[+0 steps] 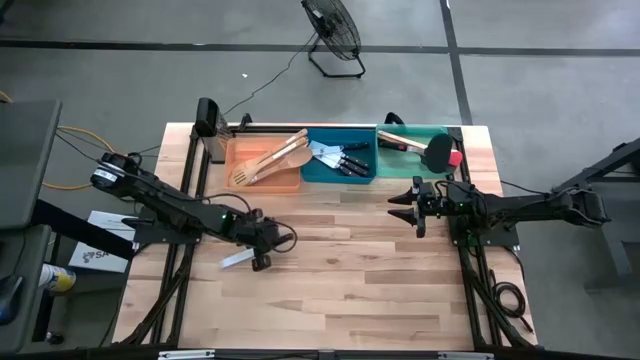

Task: Pick & Place Kitchen Items
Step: Put the knife into the blue bin

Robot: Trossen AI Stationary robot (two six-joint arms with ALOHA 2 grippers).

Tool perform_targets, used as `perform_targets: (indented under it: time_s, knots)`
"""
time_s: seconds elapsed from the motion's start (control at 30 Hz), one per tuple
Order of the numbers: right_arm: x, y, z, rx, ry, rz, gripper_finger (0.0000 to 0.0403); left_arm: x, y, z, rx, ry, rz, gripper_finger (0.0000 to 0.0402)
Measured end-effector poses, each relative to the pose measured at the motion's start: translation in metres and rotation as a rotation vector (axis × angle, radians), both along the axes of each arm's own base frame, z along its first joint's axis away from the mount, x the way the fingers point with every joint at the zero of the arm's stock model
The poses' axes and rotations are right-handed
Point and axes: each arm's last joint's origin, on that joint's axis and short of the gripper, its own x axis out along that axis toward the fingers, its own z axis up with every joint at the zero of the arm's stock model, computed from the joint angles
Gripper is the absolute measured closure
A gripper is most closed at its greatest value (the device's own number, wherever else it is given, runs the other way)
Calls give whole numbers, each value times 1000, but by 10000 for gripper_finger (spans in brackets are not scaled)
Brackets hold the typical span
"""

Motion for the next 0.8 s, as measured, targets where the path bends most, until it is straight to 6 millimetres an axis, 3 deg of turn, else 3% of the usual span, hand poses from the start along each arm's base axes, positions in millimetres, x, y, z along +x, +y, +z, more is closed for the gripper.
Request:
perform_targets:
  time_s: [0.33,0.8]
  knots:
    - [0,0,0,0,0,0,229,20,9,27,129,-104,-19,323]
    - [0,0,0,0,-1,0,229,65,44,97,317,-476,-110,323]
